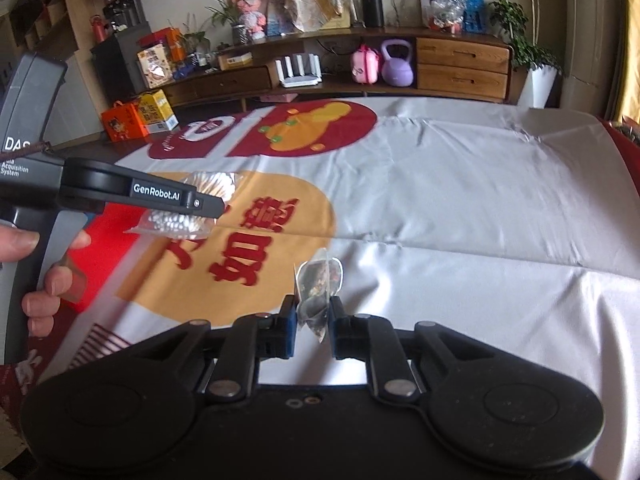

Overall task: Organize soft objects
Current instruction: 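Carry swab bag with left tool while right tool carries sachet into tin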

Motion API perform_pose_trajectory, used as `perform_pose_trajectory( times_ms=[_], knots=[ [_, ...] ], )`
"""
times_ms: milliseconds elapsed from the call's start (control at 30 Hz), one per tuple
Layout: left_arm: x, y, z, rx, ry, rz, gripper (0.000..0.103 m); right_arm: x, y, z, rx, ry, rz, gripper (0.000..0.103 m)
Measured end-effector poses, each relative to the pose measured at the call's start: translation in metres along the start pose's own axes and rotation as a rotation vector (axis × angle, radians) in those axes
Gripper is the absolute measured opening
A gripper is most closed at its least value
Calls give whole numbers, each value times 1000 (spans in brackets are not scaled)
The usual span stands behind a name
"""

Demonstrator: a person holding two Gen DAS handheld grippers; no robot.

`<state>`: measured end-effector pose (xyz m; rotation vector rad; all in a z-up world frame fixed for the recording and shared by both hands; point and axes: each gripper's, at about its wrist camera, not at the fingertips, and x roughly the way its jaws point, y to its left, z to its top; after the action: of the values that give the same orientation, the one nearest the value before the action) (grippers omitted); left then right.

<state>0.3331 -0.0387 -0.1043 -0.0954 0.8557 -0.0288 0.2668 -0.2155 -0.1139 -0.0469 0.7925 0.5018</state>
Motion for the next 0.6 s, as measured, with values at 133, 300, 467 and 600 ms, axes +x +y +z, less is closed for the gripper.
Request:
perform_pose_trajectory(
  times_ms=[133, 300, 467, 600],
  knots=[
    [-22, 8, -3, -13, -11, 3, 36, -16, 13, 3, -18, -16, 17, 15],
    [-52, 20, -8, -28, -36, 6, 36, -34, 31, 5, -40, -36, 37, 15],
    [-83, 32, -12, -36, -55, 7, 36, -53, 52, 9, -59, -61, 68, 15],
    [-107, 43, -18, -33, -64, 13, 36, -64, 71, 13, -84, -77, 94, 15]
  ],
)
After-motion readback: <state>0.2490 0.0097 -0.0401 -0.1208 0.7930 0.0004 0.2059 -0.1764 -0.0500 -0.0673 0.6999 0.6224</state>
